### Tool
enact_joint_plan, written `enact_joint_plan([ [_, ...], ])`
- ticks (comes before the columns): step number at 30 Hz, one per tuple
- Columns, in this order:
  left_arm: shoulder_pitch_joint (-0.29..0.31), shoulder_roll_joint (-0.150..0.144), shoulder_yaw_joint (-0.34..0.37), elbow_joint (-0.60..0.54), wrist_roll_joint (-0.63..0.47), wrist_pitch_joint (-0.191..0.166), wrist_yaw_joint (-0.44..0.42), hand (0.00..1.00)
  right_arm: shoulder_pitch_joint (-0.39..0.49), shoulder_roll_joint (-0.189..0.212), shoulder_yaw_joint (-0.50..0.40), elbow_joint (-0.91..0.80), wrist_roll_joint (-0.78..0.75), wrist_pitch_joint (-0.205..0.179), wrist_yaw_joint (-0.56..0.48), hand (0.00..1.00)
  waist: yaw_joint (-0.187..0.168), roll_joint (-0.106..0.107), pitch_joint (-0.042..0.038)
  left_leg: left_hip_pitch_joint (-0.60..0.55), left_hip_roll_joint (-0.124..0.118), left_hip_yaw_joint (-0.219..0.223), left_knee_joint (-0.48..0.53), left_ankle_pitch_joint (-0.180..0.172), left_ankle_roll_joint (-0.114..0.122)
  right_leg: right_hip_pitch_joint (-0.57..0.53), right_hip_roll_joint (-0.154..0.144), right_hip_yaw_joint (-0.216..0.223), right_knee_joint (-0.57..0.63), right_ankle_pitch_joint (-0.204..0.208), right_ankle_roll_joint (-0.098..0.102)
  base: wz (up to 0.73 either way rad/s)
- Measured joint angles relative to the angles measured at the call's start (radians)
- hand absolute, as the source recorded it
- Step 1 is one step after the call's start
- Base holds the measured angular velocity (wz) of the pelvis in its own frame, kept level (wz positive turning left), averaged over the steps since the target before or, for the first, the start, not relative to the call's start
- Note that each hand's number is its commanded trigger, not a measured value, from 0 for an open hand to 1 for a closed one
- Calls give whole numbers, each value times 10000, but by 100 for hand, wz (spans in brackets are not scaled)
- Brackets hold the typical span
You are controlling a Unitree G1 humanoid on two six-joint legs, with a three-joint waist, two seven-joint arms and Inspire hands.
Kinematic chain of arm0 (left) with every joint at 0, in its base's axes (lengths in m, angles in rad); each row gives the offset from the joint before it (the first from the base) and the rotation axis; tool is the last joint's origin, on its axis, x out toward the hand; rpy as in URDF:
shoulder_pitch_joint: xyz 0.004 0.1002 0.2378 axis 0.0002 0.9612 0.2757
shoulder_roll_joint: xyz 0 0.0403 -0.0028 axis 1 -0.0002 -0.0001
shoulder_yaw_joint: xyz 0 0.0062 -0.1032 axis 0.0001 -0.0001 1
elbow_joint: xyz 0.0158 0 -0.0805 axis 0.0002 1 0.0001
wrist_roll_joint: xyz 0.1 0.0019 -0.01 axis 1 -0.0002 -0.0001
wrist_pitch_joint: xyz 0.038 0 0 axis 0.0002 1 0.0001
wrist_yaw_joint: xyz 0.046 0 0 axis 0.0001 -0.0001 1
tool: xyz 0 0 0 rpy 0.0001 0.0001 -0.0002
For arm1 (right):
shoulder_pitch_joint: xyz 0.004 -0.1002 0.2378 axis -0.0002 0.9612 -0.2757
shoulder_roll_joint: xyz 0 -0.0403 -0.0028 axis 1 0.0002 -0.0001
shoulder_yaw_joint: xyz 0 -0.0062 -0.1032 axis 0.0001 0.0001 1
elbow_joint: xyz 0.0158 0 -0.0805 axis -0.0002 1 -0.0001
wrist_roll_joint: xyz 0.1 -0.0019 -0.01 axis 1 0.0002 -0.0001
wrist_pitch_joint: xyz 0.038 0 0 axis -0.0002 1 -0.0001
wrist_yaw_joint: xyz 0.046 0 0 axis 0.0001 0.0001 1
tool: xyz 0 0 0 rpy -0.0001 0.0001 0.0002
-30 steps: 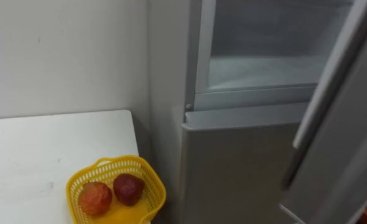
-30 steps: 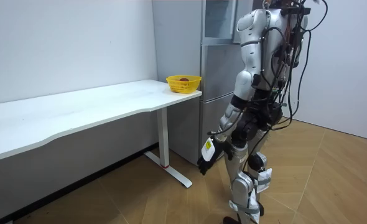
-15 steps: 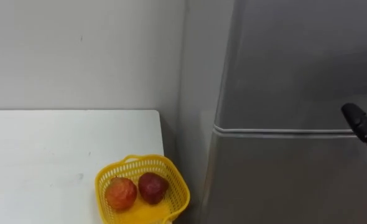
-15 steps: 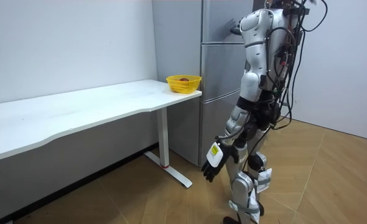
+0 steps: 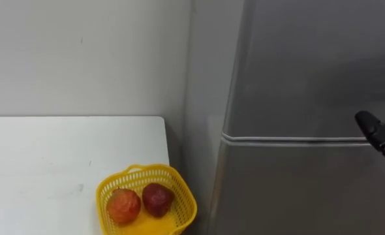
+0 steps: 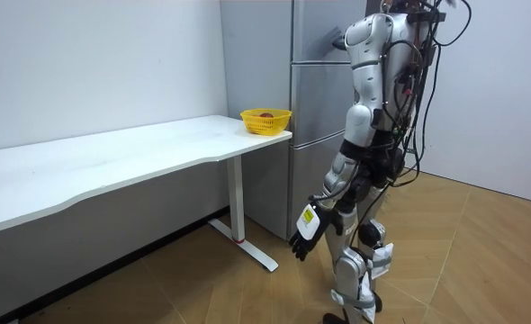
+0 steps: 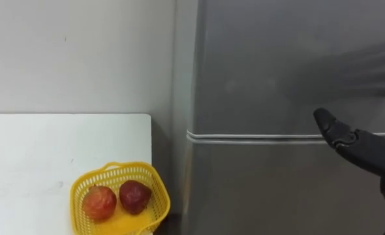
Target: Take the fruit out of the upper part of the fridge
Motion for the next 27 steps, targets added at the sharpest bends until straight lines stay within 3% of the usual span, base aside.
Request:
enact_joint_plan([
  [11,-54,21,33,551,-10,-22,30,0,-1,-3,-95,-335,-406,-45,-1099,0,-106,-33,-23,-8,0,-86,4,0,-1,22,-11,-136,-10,4,3,4],
  [16,-138,84,101,441,21,-15,26,0,111,-3,-373,-339,-1703,-49,-1641,0,-169,8,-8,-27,-7,-108,5,-1,-1,-33,-13,-130,-9,3,3,1],
  [22,-200,144,-2,352,-4,-14,28,0,254,-2,-841,-303,-1803,-49,-2383,0,-579,43,-26,-7,-9,-86,3,-1,-1,2,-8,-103,-27,4,4,-1],
  [25,-206,140,-9,347,-3,-12,59,0,452,-2,-1030,-267,-1820,-54,-2759,0,-648,107,-62,29,-5,-35,4,-1,-1,7,16,22,-16,5,3,-11],
  [27,-210,140,-11,301,1,0,162,0,907,6,-1118,-21,-1854,-120,-3062,0,-636,156,-43,70,-3,19,5,-1,-1,7,30,132,-2,5,3,-9],
])
